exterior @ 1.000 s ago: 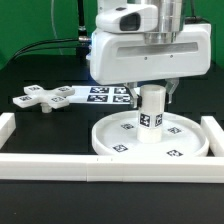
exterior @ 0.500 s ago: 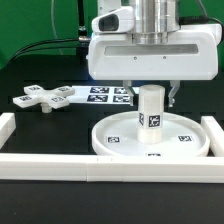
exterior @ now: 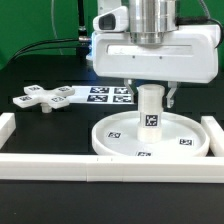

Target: Assemble round table

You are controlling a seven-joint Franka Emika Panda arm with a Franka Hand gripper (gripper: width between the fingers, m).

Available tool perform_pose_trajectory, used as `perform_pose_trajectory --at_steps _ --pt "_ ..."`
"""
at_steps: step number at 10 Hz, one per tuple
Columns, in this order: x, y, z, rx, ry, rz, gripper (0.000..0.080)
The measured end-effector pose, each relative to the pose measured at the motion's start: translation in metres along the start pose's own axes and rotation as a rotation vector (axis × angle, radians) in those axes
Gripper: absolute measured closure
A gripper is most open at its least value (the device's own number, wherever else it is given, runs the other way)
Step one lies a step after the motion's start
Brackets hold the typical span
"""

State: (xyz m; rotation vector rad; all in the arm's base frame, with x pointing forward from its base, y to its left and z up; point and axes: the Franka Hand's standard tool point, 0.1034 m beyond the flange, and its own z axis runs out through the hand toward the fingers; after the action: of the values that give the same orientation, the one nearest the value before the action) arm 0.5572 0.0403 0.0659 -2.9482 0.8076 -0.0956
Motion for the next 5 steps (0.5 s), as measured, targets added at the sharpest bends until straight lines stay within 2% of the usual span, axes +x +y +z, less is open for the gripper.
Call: perform_pose_trajectory --at_steps 1,2,3,4,5 --pt "-0.001 0.0 0.001 -0.001 -0.001 -0.004 0.0378" --pt "-0.001 0.0 0.001 -0.001 -0.002 -0.005 0.0196" --pt "-0.002 0.0 0.0 -0.006 -0.007 -0.075 0.0196" --pt "-0.005 0.001 -0.007 -0.005 -0.01 -0.193 0.0159" --pt "-0.007 0.012 -0.011 0.0 -0.016 -0.314 0.0152"
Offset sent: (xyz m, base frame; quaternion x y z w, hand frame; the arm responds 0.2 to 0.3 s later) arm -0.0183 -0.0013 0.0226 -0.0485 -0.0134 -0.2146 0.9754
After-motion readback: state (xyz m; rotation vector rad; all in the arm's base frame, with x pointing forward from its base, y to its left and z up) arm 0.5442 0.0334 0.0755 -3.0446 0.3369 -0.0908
